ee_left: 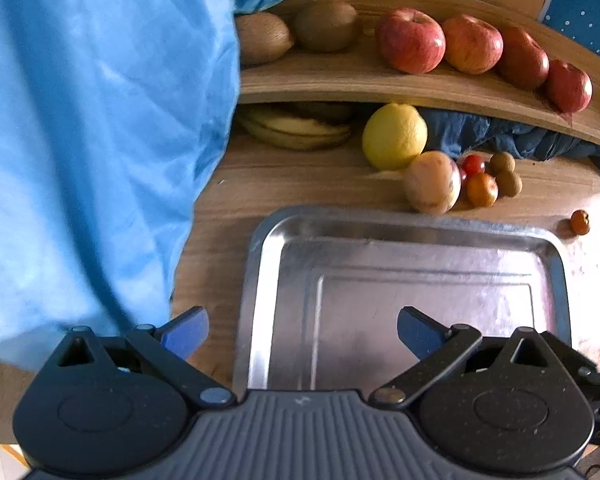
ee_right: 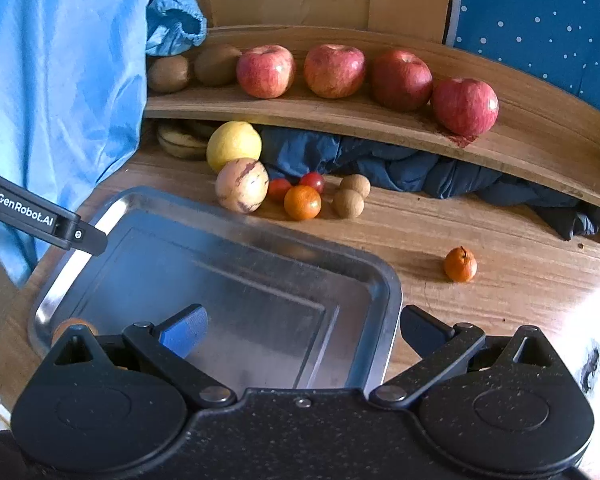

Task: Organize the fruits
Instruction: 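Move both tools back toward the fruits under the shelf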

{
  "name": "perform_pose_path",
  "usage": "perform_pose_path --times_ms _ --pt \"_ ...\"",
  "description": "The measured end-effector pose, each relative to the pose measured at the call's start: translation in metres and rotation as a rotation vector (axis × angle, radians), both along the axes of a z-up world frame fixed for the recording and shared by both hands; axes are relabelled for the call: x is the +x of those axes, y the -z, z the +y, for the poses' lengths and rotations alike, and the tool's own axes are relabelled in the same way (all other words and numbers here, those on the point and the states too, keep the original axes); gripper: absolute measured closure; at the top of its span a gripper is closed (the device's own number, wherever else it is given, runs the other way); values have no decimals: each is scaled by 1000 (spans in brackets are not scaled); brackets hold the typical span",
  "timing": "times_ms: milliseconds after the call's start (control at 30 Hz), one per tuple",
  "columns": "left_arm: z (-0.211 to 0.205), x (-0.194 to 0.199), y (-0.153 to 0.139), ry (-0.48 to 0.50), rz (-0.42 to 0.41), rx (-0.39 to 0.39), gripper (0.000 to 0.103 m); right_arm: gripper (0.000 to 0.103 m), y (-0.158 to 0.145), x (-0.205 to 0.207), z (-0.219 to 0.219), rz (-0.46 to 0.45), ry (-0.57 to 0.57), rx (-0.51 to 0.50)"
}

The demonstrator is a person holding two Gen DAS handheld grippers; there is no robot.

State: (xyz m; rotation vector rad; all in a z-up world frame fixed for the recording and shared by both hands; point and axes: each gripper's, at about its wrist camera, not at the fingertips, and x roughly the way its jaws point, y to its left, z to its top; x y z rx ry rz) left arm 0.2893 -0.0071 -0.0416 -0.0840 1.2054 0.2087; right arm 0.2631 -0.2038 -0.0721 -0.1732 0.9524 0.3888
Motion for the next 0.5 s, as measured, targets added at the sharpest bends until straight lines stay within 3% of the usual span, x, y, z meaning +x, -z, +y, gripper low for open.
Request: perform_pose_path --times_ms 500 --pt "-25 69 14 118 -40 -66 1 1 14 32 16 -36 -2 -70"
